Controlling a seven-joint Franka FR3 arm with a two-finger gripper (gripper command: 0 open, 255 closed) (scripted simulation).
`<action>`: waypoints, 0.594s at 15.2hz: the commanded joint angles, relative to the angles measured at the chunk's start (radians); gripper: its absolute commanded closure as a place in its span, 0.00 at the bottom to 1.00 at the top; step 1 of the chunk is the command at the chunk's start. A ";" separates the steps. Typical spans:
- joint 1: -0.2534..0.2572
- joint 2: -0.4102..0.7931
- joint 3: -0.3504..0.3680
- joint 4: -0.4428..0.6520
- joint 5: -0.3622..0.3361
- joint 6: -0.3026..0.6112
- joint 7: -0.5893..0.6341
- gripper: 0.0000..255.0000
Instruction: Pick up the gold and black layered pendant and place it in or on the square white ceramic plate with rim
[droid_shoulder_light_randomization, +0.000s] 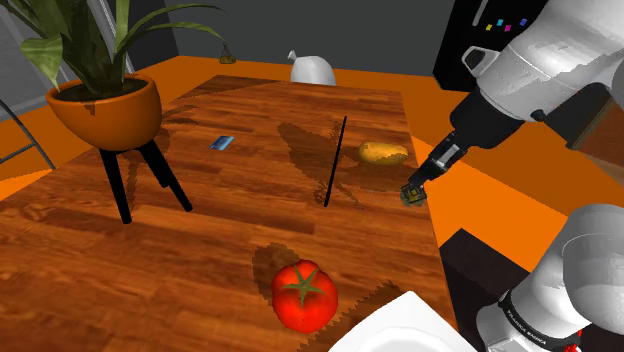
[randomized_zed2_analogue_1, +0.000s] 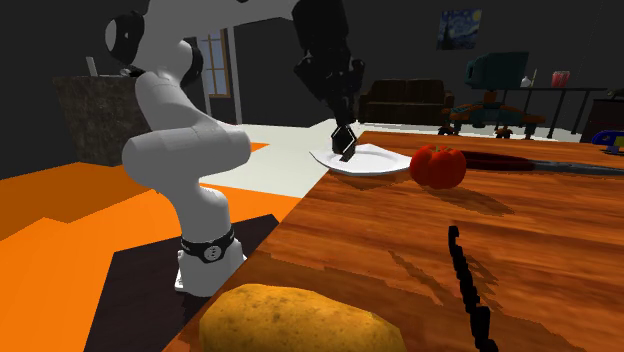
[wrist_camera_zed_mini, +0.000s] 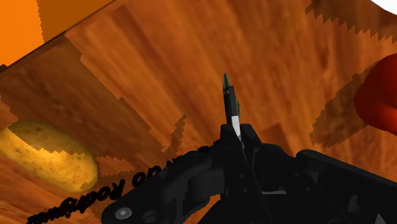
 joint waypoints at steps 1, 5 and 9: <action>0.009 -0.009 0.020 0.014 0.010 -0.021 0.024 1.00; 0.045 -0.035 0.109 0.050 0.060 -0.069 0.120 1.00; 0.071 -0.041 0.200 0.104 0.108 -0.112 0.215 1.00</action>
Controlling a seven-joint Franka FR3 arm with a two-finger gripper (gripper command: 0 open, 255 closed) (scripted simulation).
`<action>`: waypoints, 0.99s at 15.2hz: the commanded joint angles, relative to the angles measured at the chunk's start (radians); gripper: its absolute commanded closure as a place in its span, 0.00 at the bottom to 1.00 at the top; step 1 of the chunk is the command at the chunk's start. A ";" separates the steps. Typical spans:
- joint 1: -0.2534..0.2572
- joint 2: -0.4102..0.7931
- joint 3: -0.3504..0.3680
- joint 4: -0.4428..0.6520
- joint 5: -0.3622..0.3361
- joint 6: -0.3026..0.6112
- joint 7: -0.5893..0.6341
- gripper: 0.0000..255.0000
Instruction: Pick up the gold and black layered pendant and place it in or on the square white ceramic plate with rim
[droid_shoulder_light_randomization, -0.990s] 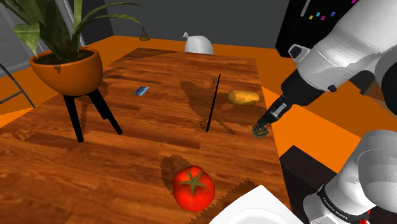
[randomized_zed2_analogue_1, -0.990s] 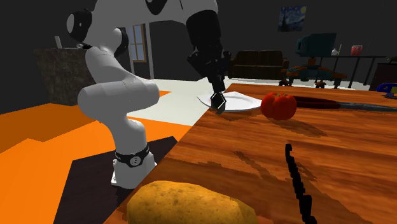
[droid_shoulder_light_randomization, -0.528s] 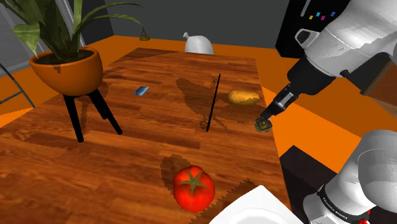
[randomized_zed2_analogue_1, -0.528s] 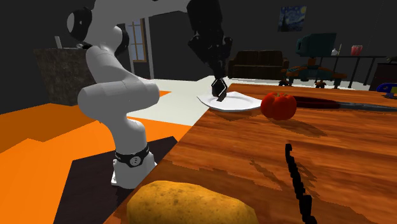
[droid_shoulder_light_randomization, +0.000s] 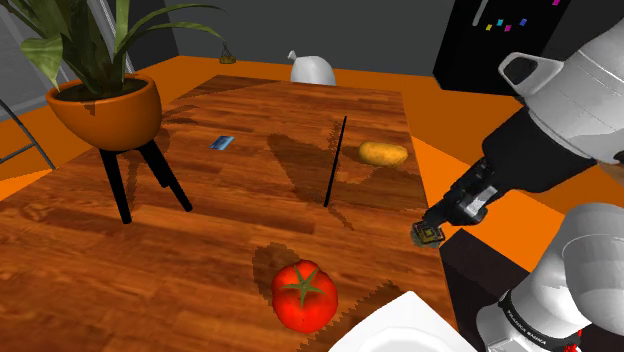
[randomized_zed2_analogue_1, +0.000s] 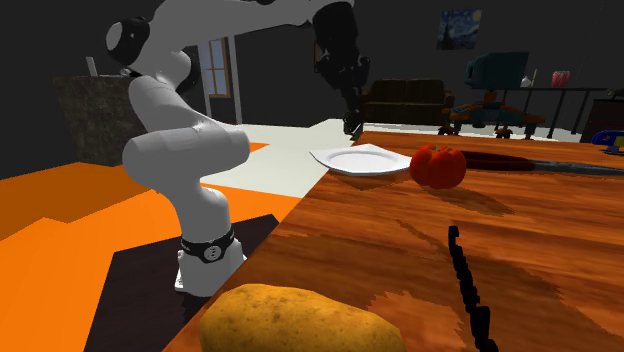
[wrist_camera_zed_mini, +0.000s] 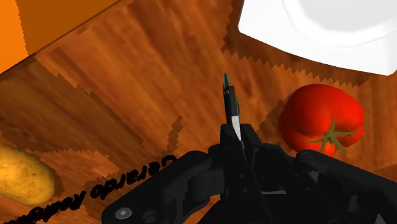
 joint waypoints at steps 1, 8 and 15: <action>0.009 0.004 0.049 0.031 0.025 -0.017 0.050 1.00; 0.013 0.039 0.205 0.174 0.096 -0.077 0.211 1.00; -0.009 0.072 0.327 0.276 0.145 -0.095 0.322 1.00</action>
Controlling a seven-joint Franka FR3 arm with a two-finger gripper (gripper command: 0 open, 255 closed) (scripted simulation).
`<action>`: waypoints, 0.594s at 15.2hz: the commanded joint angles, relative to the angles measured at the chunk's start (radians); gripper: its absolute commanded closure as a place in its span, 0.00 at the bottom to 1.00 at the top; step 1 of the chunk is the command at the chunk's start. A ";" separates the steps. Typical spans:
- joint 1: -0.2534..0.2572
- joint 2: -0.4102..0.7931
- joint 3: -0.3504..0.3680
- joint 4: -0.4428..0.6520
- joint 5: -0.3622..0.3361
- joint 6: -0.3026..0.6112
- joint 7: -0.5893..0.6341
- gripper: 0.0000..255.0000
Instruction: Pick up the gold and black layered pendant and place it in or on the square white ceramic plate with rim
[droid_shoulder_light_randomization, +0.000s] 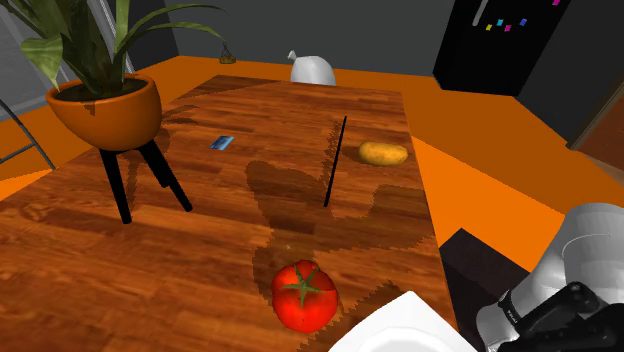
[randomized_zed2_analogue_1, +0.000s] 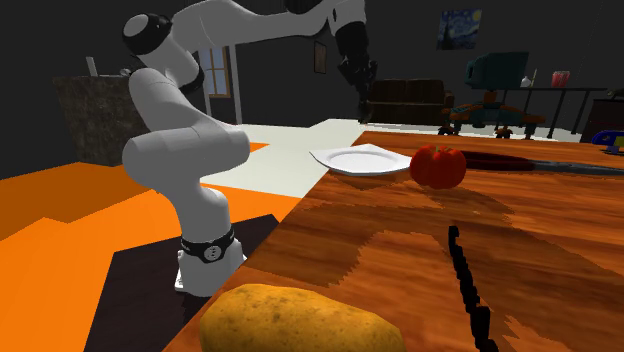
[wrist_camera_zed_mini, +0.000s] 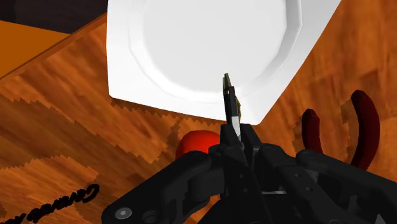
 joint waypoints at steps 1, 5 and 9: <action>0.004 -0.006 0.013 -0.020 0.011 0.016 0.004 1.00; 0.018 -0.022 0.037 -0.074 0.033 0.056 0.006 1.00; 0.030 -0.036 0.063 -0.125 0.056 0.097 0.008 1.00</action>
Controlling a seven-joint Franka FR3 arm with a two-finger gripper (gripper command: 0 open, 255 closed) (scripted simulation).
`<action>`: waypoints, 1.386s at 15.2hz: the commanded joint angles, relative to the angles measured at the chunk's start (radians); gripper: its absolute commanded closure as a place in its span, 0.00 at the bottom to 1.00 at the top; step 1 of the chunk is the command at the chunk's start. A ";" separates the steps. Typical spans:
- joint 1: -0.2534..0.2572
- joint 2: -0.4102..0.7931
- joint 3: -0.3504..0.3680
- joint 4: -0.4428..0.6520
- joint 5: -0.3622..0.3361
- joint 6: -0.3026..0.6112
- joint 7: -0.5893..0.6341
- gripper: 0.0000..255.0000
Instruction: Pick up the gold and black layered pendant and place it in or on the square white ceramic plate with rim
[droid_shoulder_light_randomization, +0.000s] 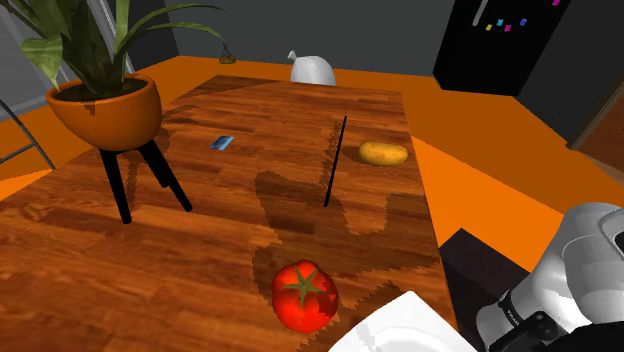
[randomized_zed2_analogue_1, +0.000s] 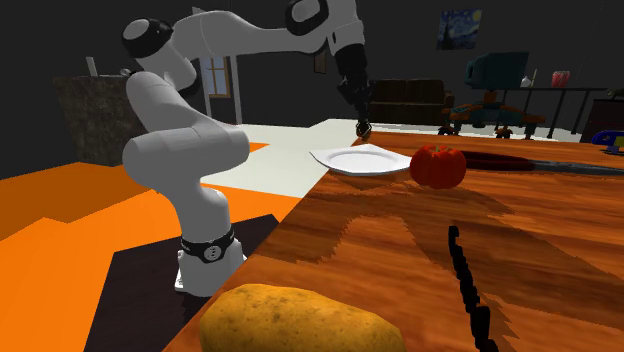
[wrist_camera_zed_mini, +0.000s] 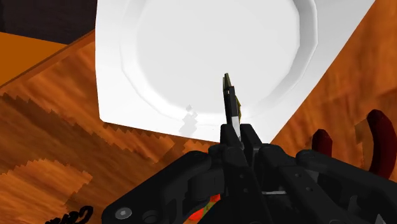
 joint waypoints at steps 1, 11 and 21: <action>0.005 -0.005 0.015 -0.025 0.013 0.022 0.001 1.00; 0.021 -0.018 0.059 -0.093 0.050 0.082 0.005 1.00; 0.025 -0.022 0.040 -0.068 0.036 0.050 0.010 0.00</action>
